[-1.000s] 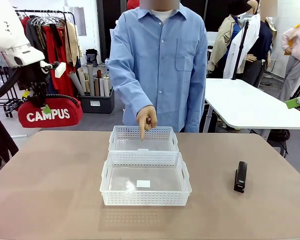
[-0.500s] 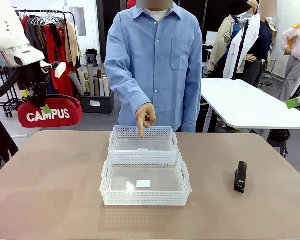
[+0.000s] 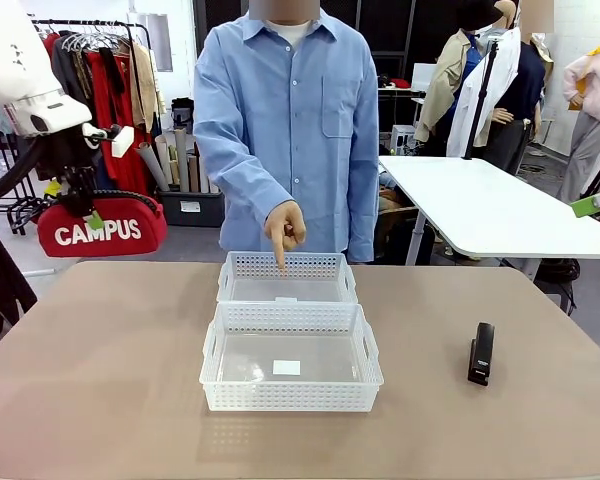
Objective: Distribute items into two baskets.
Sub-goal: Place the picked Pencil pouch into the Organizing basket as instructed by the person.
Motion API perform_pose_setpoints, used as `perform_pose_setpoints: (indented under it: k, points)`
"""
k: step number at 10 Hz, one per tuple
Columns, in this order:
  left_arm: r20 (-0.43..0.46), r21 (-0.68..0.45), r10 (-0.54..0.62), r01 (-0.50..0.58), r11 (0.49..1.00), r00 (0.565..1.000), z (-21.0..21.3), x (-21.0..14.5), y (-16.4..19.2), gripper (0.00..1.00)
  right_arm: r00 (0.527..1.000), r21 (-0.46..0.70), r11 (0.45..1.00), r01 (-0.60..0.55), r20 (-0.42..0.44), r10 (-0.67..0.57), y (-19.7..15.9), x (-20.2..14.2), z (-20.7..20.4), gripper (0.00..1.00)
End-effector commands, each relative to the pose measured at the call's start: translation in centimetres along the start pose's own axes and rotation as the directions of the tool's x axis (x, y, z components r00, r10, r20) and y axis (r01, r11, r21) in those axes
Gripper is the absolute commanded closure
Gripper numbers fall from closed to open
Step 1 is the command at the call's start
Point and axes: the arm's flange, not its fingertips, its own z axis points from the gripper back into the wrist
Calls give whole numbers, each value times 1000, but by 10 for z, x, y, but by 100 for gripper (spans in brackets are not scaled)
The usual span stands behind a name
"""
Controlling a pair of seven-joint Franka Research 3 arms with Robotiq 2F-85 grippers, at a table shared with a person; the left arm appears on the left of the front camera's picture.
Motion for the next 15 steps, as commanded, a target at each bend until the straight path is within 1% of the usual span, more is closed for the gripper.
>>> perform_pose_setpoints:
  k: [1,2,4,6,8,10,11,13,15]
  points:
    - [-38,18,40,-39,999,998,-4,4,-24,100,1000,21,1000,-9,22,8,0,1,0,0]
    - [-32,13,37,-36,999,999,-8,6,-38,100,1000,21,1000,-9,22,8,0,1,0,0]
    - [-9,6,-4,4,1000,1000,-18,11,-66,100,1000,21,1000,-9,22,8,0,1,0,0]
    - [11,-25,12,-12,1000,1000,-29,13,-96,100,1000,21,1000,-9,22,8,0,1,0,0]
    - [26,-26,33,-32,999,999,-36,18,-123,100,1000,21,1000,-9,22,8,0,1,0,0]
    - [33,-52,47,-45,998,998,-36,34,-134,100,1000,21,1000,-9,22,8,0,1,0,0]
    - [22,-43,41,-40,998,999,-32,44,-136,100,1000,21,1000,-9,22,8,0,1,0,0]
    - [11,-67,22,-21,998,1000,-32,64,-138,100,1000,21,1000,-9,22,8,0,1,0,0]
    - [-2,-93,-3,3,996,1000,-38,91,-144,100,1000,21,1000,-9,22,8,0,1,0,0]
